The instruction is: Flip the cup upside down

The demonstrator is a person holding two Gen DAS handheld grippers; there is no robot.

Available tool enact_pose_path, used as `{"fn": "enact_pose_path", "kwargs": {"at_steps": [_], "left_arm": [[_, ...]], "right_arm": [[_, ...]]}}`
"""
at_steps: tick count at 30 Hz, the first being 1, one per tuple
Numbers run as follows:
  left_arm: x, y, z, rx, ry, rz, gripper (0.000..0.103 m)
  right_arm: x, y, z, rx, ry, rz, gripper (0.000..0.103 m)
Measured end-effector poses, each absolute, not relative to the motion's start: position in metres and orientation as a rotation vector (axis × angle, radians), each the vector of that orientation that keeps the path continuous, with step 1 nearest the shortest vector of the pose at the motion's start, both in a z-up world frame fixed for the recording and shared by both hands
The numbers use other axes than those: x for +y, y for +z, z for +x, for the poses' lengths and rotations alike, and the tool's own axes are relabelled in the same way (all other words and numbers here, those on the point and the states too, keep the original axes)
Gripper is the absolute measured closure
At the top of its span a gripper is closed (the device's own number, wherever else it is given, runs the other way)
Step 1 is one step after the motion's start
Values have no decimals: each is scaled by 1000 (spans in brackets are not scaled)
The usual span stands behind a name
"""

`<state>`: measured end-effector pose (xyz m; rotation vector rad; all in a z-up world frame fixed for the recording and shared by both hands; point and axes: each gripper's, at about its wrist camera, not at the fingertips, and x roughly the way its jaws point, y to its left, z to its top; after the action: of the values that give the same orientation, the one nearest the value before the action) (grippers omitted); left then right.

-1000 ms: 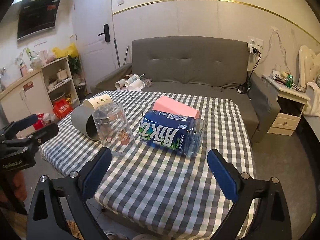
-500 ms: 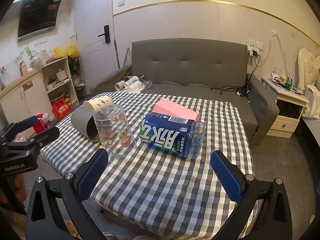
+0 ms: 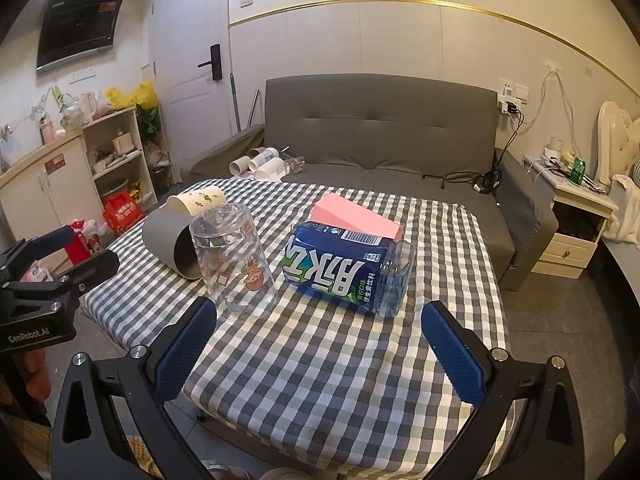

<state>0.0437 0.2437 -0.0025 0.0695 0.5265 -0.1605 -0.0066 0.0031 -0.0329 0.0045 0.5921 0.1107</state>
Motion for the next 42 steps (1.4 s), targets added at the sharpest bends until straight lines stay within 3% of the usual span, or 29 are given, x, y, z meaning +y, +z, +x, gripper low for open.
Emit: {"fn": "enact_pose_path", "kwargs": {"at_steps": [42], "left_arm": [[244, -3, 43, 529, -163, 59, 0]], "right_arm": [[6, -35, -6, 605, 105, -8, 0]]}}
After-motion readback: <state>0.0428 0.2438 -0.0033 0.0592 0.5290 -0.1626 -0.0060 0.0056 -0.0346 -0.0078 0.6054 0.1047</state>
